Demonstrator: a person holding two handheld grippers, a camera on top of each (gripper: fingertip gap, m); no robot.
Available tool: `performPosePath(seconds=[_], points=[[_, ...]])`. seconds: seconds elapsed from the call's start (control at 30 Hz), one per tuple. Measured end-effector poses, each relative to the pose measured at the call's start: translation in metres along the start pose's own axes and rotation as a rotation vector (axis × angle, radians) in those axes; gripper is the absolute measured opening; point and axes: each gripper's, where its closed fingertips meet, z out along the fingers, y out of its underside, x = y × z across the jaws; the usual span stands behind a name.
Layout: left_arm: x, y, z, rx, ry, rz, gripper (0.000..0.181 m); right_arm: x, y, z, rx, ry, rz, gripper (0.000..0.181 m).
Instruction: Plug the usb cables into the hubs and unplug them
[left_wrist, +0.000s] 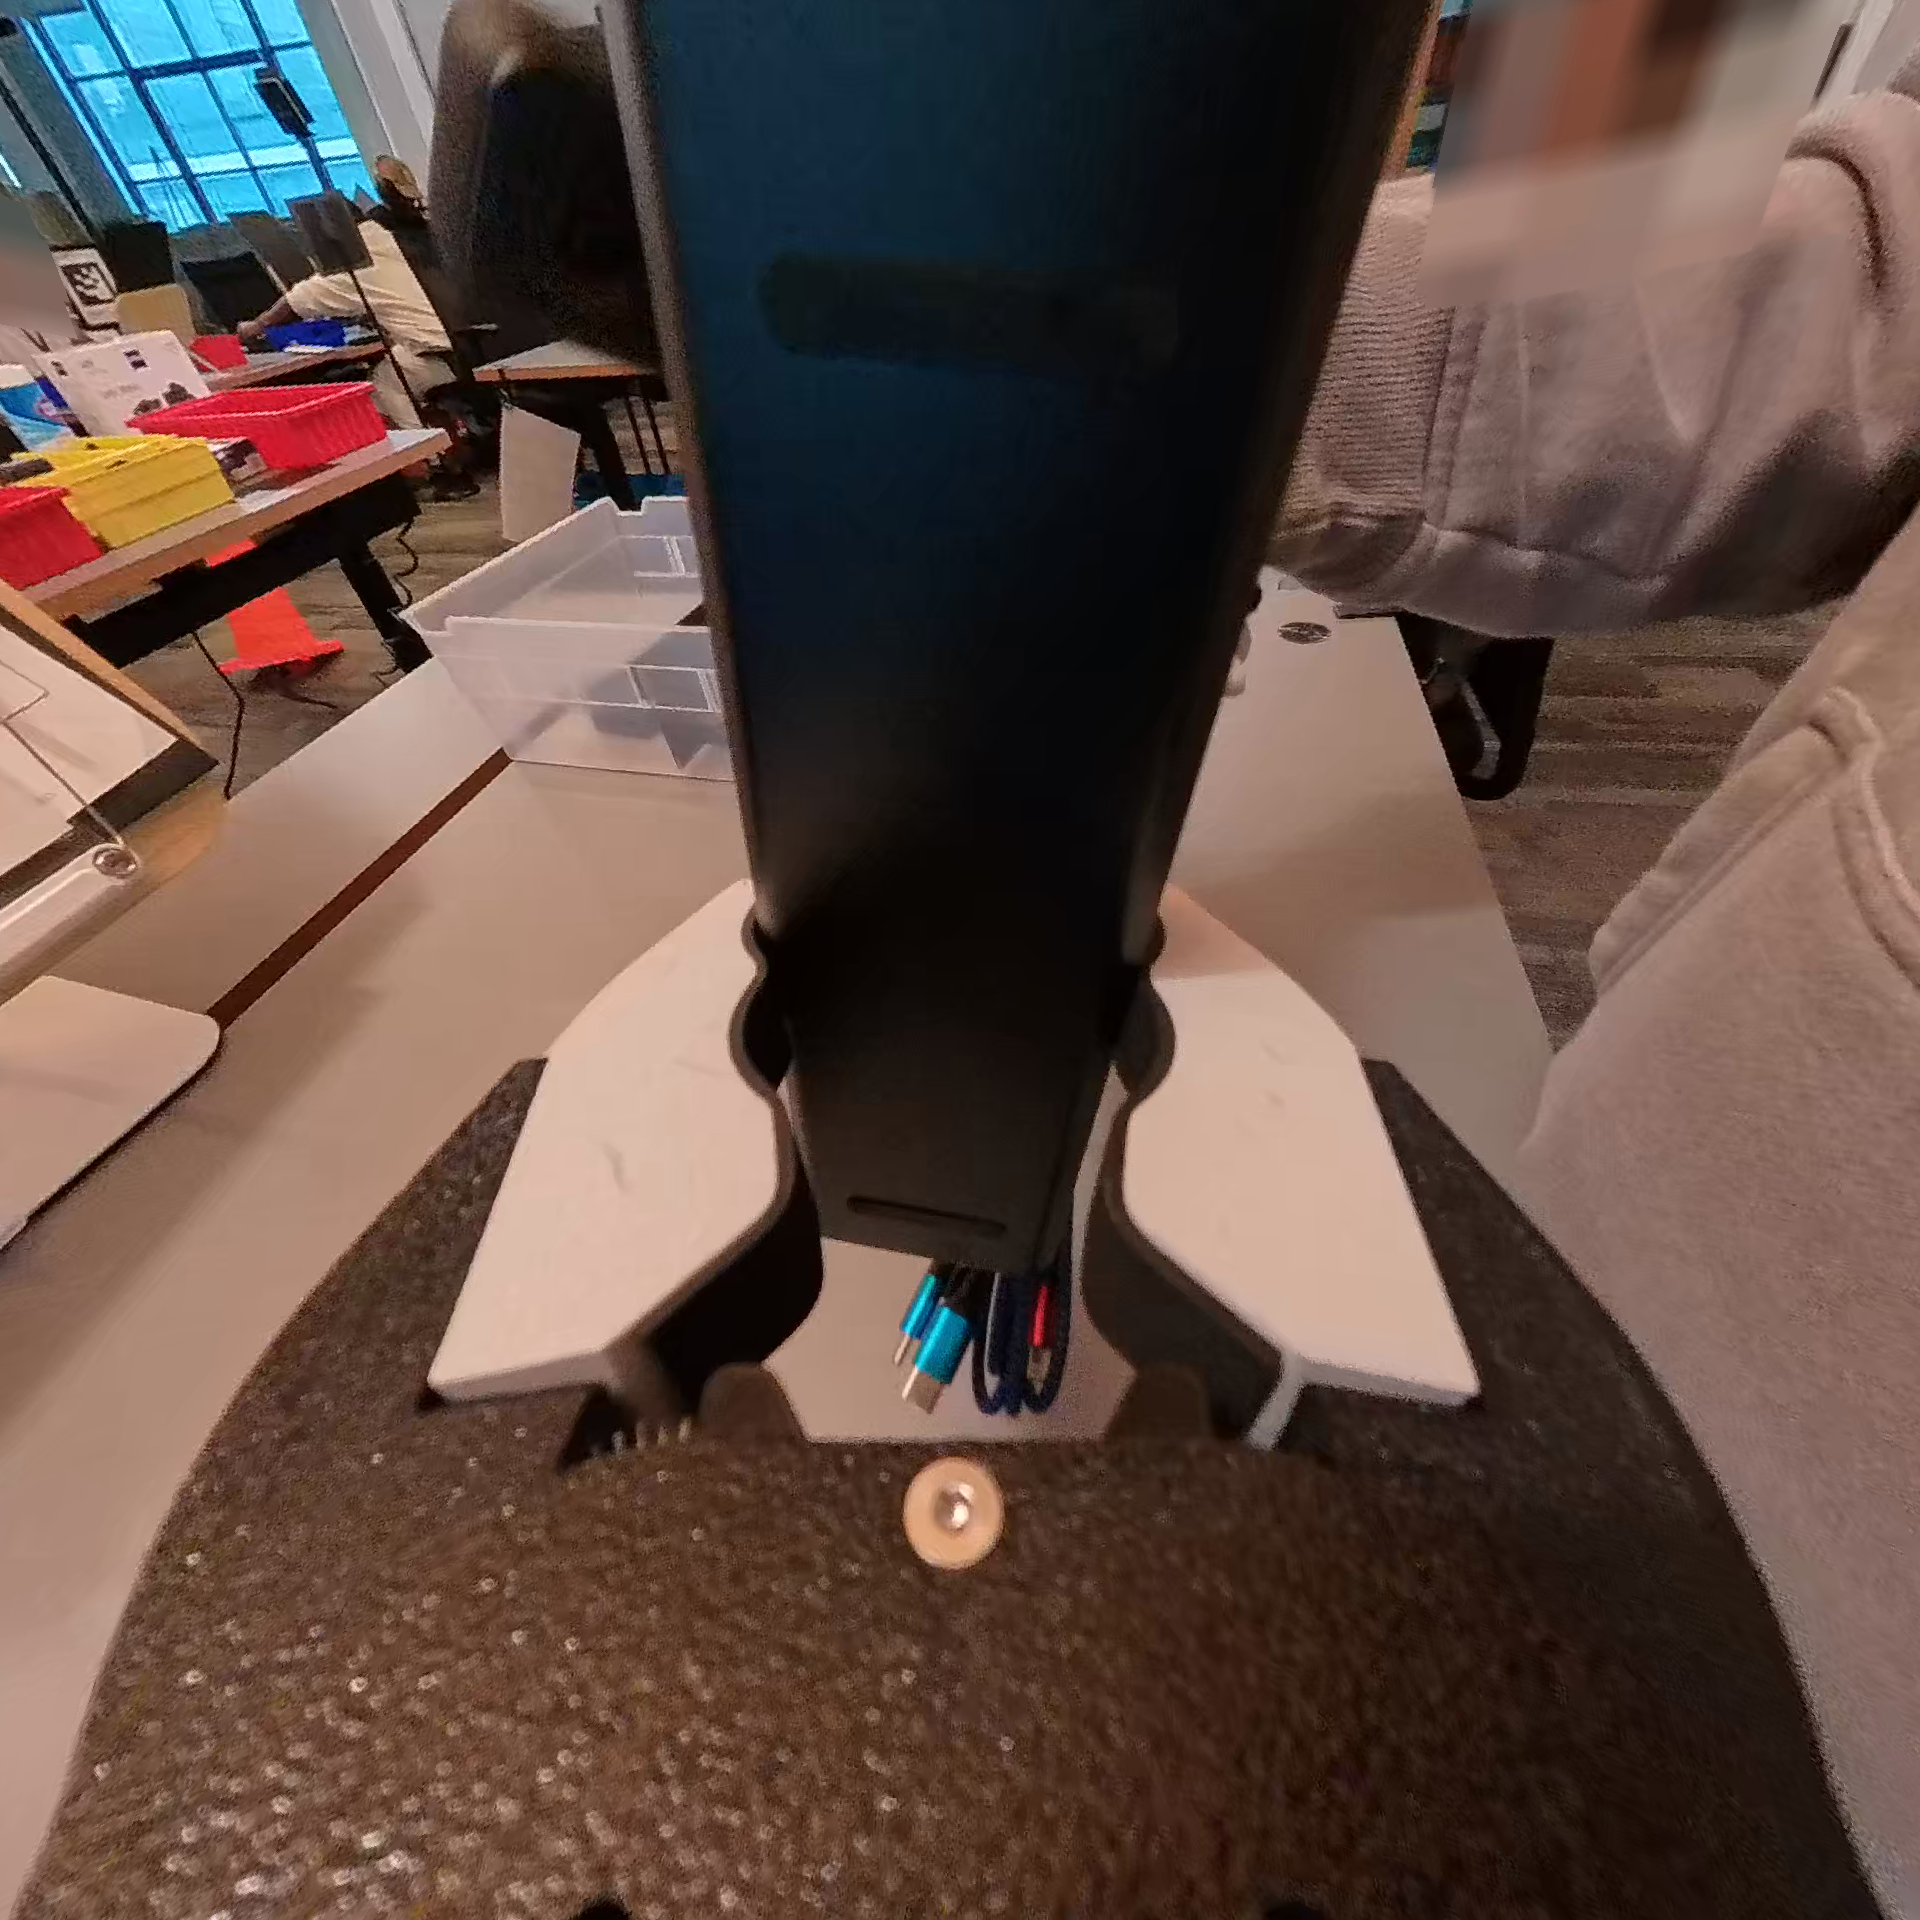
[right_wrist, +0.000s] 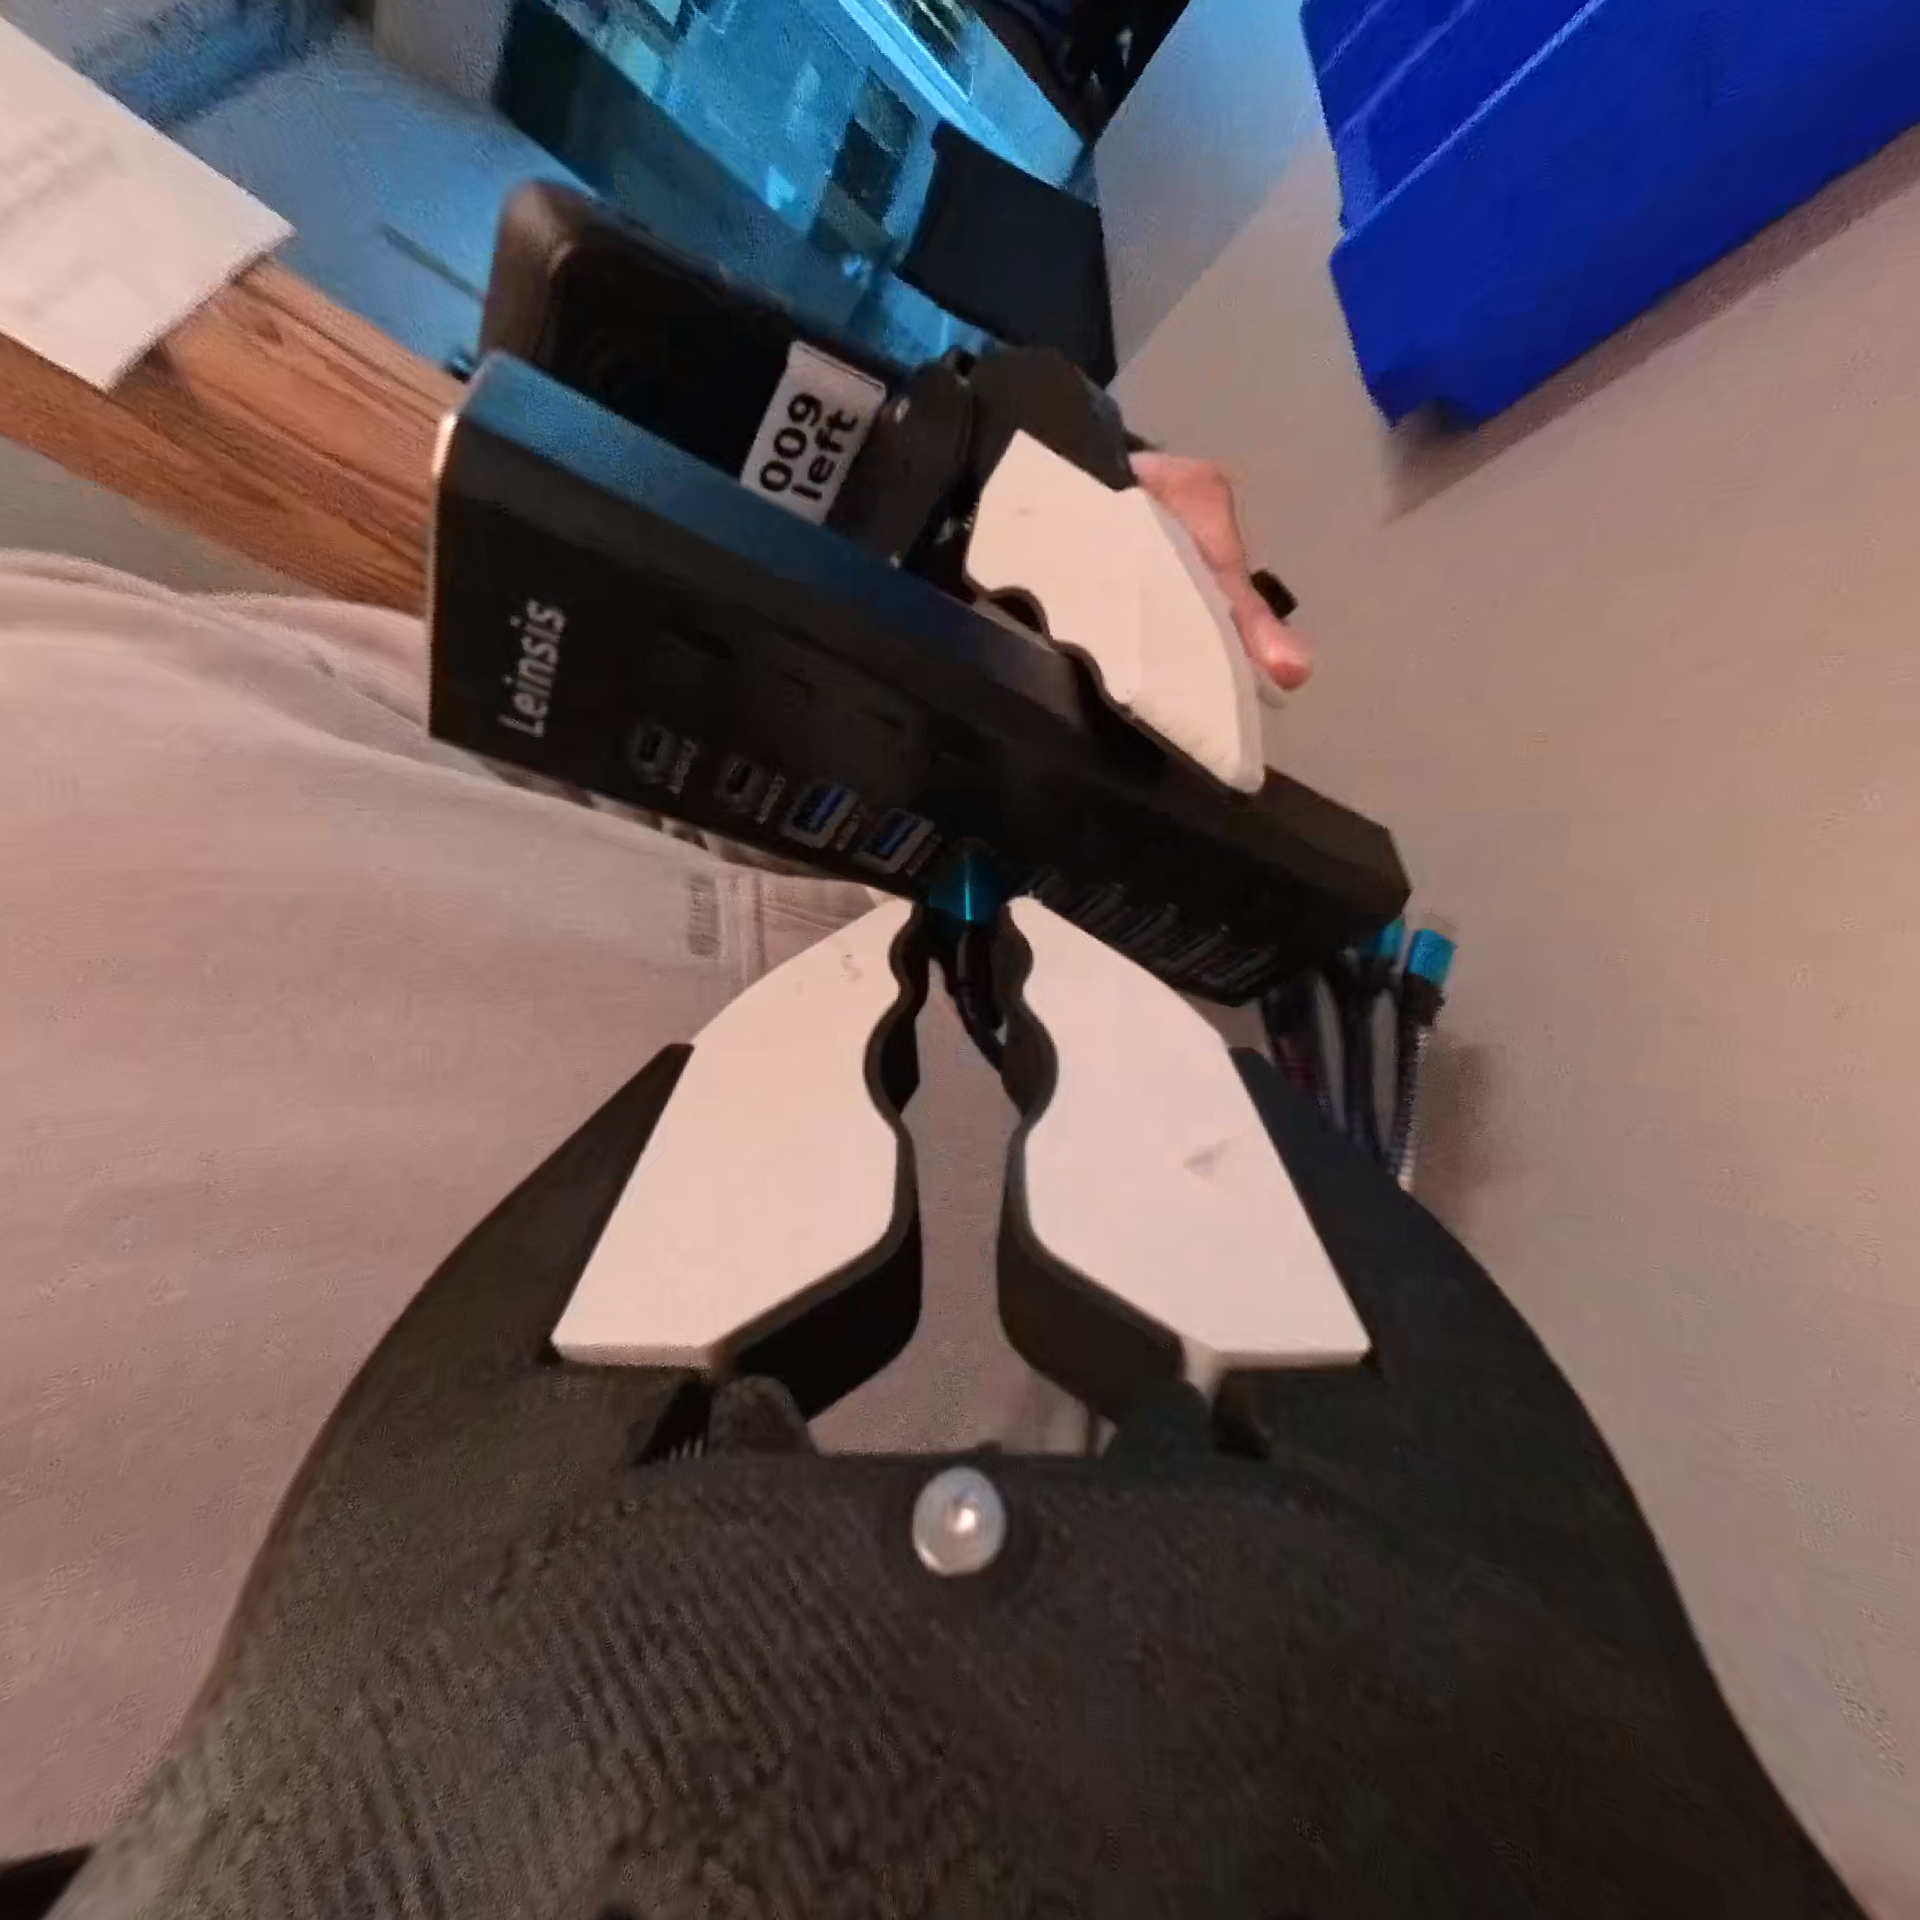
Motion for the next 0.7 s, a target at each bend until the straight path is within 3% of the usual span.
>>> performPosePath(seconds=[0.1, 0.3, 0.7], points=[[0.004, 0.002, -0.001, -0.003, 0.001, 0.029, 0.062, -0.002, 0.004, 0.002, -0.009, -0.104, 0.163, 0.009], [0.011, 0.008, 0.014, 0.012, -0.023, 0.014, 0.062, 0.002, 0.022, -0.007, -0.146, -0.041, 0.179, 0.01], [0.017, 0.0, 0.035, 0.019, -0.046, 0.023, 0.062, 0.0, 0.034, -0.033, -0.102, -0.091, 0.296, 0.009]])
